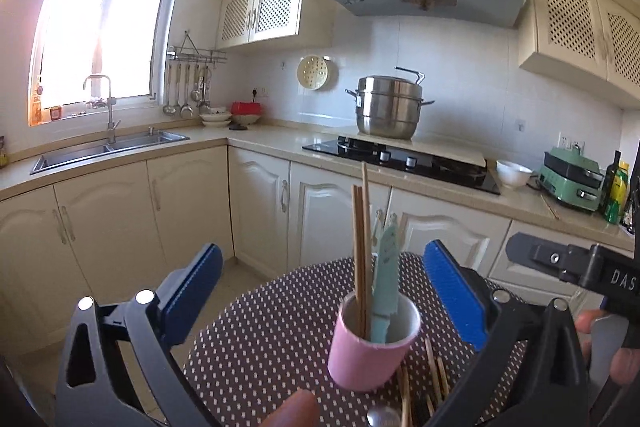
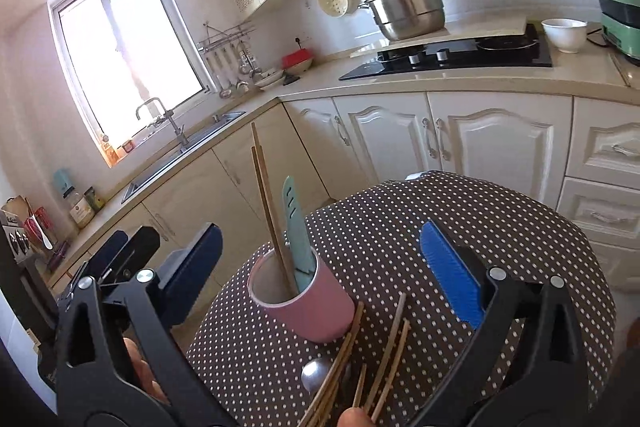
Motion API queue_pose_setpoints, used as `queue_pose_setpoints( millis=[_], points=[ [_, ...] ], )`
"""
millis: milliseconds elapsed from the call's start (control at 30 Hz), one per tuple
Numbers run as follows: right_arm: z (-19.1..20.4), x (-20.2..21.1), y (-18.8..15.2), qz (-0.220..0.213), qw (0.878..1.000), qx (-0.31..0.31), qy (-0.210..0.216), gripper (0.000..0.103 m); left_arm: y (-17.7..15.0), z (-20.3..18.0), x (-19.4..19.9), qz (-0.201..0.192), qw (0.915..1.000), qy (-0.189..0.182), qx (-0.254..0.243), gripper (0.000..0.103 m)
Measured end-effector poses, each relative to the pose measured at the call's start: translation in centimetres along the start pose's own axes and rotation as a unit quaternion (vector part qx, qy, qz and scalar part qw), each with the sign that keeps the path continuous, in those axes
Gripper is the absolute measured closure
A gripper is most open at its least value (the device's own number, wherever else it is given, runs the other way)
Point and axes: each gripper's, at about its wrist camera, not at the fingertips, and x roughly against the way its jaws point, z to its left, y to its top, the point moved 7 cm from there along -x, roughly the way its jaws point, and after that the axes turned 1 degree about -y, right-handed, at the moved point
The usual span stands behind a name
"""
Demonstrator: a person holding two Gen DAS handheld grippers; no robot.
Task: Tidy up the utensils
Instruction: 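Move both open tools back down to the chopstick pile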
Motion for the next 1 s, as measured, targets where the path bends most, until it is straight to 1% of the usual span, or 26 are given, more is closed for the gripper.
queue_pose_setpoints(
  millis=[167, 300, 400, 500, 700, 867, 1000],
  points=[
    [0.1, 2.7, -0.9, -0.008, 1.000, 0.001, -0.005, 0.006, -0.7, -1.1, 2.7, 0.011, 0.9997, 0.007, -0.019, 0.004],
    [-0.1, 4.3, -1.9, -0.007, 1.000, -0.002, -0.010, 0.006, -1.2, -2.0, 4.5, 0.022, 0.9993, 0.006, -0.029, 0.004],
    [-0.4, 5.2, -2.6, -0.004, 1.000, 0.001, -0.021, 0.006, -1.7, -2.2, 5.2, 0.032, 0.9988, 0.005, -0.036, 0.004],
    [-1.0, 5.7, -3.2, 0.001, 1.000, -0.002, -0.027, 0.006, -2.6, -1.9, 5.8, 0.046, 0.9984, 0.002, -0.032, 0.004],
    [-2.2, 6.2, -4.3, 0.018, 0.999, -0.006, -0.041, 0.006, -4.6, -1.8, 5.8, 0.072, 0.9966, 0.001, -0.040, 0.004],
    [-2.9, 6.4, -5.8, 0.034, 0.998, -0.004, -0.055, 0.006, -6.9, -2.1, 4.7, 0.109, 0.9925, -0.003, -0.054, 0.004],
    [-3.6, 5.9, -7.9, 0.062, 0.996, -0.010, -0.060, 0.006, -9.0, -2.5, 3.8, 0.139, 0.9880, -0.007, -0.066, 0.004]
  ],
)
